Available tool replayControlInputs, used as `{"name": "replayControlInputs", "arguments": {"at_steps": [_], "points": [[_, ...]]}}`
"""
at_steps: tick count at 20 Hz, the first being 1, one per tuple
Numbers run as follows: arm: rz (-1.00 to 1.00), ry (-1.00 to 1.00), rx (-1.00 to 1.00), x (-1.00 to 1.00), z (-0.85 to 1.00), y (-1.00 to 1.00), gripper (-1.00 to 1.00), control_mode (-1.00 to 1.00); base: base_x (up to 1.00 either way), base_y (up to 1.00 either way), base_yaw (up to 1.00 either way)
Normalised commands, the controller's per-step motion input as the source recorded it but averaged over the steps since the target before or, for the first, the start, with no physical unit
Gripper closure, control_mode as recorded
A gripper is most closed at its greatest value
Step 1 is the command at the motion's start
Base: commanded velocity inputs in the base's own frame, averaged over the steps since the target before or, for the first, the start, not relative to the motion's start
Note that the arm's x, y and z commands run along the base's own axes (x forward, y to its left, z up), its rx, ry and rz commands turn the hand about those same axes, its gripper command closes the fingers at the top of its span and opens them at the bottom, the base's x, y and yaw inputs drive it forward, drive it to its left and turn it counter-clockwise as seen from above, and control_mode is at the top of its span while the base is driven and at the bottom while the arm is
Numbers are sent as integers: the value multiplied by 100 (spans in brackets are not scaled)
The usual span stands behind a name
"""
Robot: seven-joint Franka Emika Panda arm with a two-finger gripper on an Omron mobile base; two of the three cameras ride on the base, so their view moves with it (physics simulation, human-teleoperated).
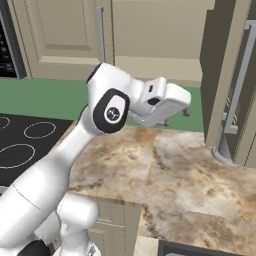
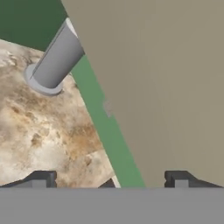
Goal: Open the cabinet, retrieve the rolling pin, and place it next to the meat on the cutting board to prepare for tenderizing.
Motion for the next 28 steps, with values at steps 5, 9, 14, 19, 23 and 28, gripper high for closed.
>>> {"name": "replayControlInputs", "arguments": {"at_steps": [5,9,14,19,23,28], "points": [[0,-24,0,-60,19,83,-100,-100,0,0,0],[-1,-19,1,-44,23,95,-100,-100,0,0,0],[-1,-13,4,-24,24,85,-100,-100,0,0,0],[0,-15,8,-19,28,68,-100,-100,0,0,0],[0,-17,13,-9,26,56,-100,-100,0,0,0],[4,-16,16,0,18,48,-100,-100,0,0,0]]}}
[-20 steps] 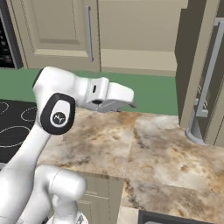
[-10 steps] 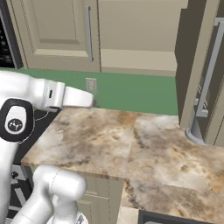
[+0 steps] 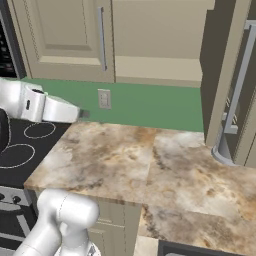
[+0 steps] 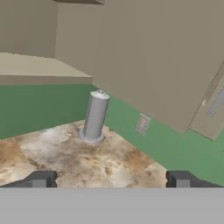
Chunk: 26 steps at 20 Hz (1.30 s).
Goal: Open the cabinet, retrieve the rolling pin, and place it next to the meat on the cutting board to prepare for tenderizing.
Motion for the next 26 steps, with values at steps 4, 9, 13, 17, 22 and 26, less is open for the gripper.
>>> {"name": "replayControlInputs", "arguments": {"at_steps": [4,9,13,17,22,26], "points": [[10,-14,18,1,13,36,-100,-100,0,0,0],[14,-20,13,4,17,19,-100,-100,0,0,0],[13,-30,4,0,23,1,-100,-100,0,0,0],[14,-31,0,0,23,0,-100,-100,0,0,0],[18,-22,0,0,16,13,-100,-100,0,0,0],[22,-15,0,5,7,22,-100,-100,0,0,0]]}}
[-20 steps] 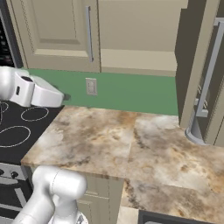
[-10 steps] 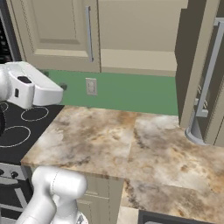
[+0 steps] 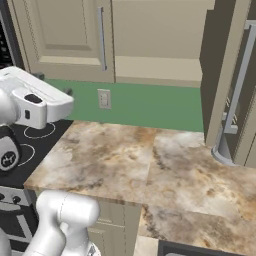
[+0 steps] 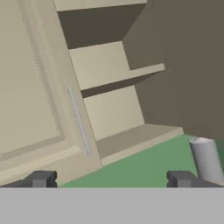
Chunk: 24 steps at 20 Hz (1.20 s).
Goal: Open the cabinet, retrieve the rolling pin, and place it next to the meat on the cutting board to prepare for tenderizing.
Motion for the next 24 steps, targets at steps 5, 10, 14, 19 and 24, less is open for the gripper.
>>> {"name": "replayControlInputs", "arguments": {"at_steps": [5,10,14,19,24], "points": [[20,-15,0,10,4,15,-100,-100,0,0,0],[13,-18,-3,8,4,16,-100,-100,0,0,0],[6,-11,-9,24,0,20,-100,-100,0,0,0],[0,0,-7,42,0,20,-100,-100,0,0,0],[-2,3,-7,47,0,0,-100,-100,0,0,0]]}}
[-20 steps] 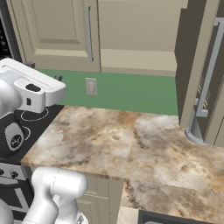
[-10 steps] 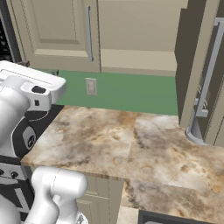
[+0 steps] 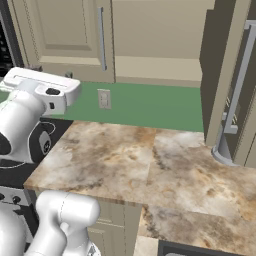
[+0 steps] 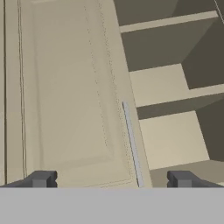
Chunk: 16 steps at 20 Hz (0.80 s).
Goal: Open the cabinet, retrieve the rolling pin, and place it next to the meat on the cutting board to prepare for tenderizing.
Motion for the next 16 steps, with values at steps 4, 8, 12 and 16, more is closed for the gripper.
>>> {"name": "replayControlInputs", "arguments": {"at_steps": [4,8,12,16], "points": [[-2,5,-7,42,0,0,-100,-100,0,0,0],[0,3,-6,41,0,0,-100,-100,0,0,0],[0,0,-3,39,-4,-6,-100,-100,0,0,0],[0,0,-1,34,-10,-14,-100,-100,0,0,0]]}}
